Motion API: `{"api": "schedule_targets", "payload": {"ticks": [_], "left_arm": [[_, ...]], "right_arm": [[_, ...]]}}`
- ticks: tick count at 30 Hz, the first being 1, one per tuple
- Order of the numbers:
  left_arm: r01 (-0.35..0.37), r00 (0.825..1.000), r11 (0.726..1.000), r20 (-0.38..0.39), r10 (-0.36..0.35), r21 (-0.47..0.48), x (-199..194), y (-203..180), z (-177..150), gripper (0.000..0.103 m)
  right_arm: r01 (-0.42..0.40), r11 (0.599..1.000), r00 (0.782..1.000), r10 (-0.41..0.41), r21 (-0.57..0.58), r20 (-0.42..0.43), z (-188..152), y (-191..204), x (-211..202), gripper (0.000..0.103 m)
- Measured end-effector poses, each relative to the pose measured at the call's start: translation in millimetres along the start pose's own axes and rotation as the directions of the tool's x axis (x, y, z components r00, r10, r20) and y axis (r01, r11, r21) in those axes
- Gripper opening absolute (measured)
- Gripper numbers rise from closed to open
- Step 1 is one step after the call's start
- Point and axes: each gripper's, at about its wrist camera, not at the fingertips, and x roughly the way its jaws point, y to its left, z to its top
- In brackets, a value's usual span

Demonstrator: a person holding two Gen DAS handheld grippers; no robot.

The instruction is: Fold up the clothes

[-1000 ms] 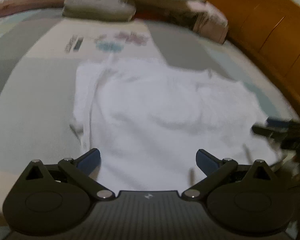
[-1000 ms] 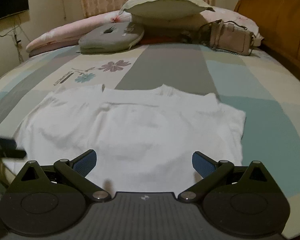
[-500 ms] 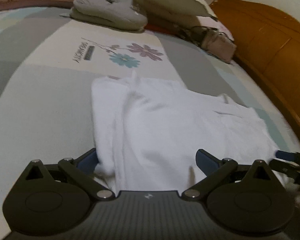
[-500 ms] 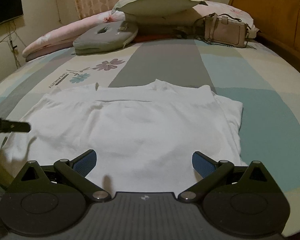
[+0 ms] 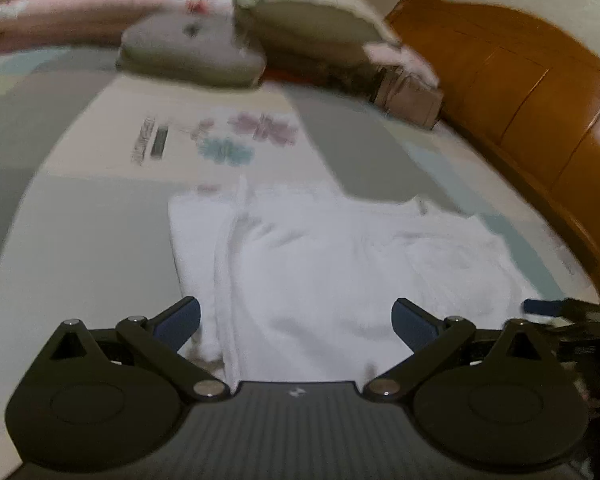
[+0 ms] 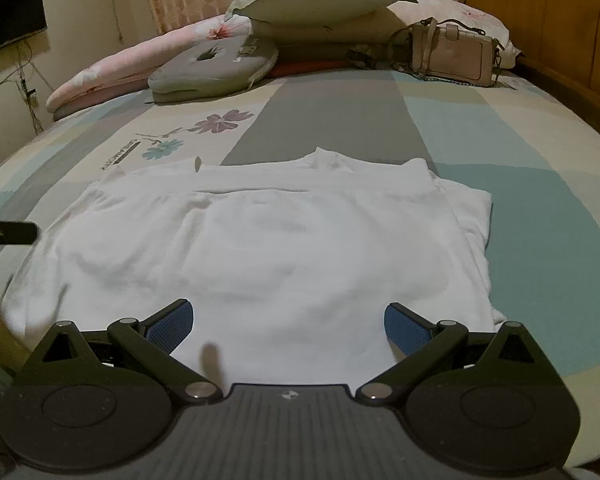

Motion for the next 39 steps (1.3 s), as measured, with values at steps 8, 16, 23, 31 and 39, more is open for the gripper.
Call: {"api": "schedule_targets", "payload": {"ticks": [8, 16, 23, 31, 39], "left_arm": [[-0.001, 1.000, 1.000, -0.013, 0.001, 0.025, -28.1, -9.8, -18.0, 0.101], [0.017, 0.999, 0.999, -0.030, -0.018, -0.037, -6.1, -7.0, -7.1, 0.101], [-0.041, 0.999, 0.999, -0.033, 0.040, -0.006, -21.6, -13.2, -6.5, 0.101], [0.022, 1.000, 0.998, -0.005, -0.021, 0.055, 12.3, -35.4, 19.5, 0.101], [-0.038, 0.999, 0.999, -0.032, 0.037, -0.020, 10.2, -26.4, 16.6, 0.101]], "right_arm": [[0.007, 0.999, 1.000, -0.006, 0.033, -0.018, -3.2, -8.0, 6.5, 0.103], [0.006, 1.000, 1.000, -0.006, 0.016, -0.017, -5.7, -3.0, 4.5, 0.103], [-0.001, 1.000, 1.000, 0.001, 0.024, -0.015, -6.0, -5.4, 6.0, 0.103], [-0.007, 1.000, 1.000, 0.007, 0.012, -0.003, -4.5, -3.5, 0.1, 0.103], [-0.015, 0.999, 1.000, 0.015, 0.036, -0.006, -2.5, -10.9, -0.4, 0.103]]}}
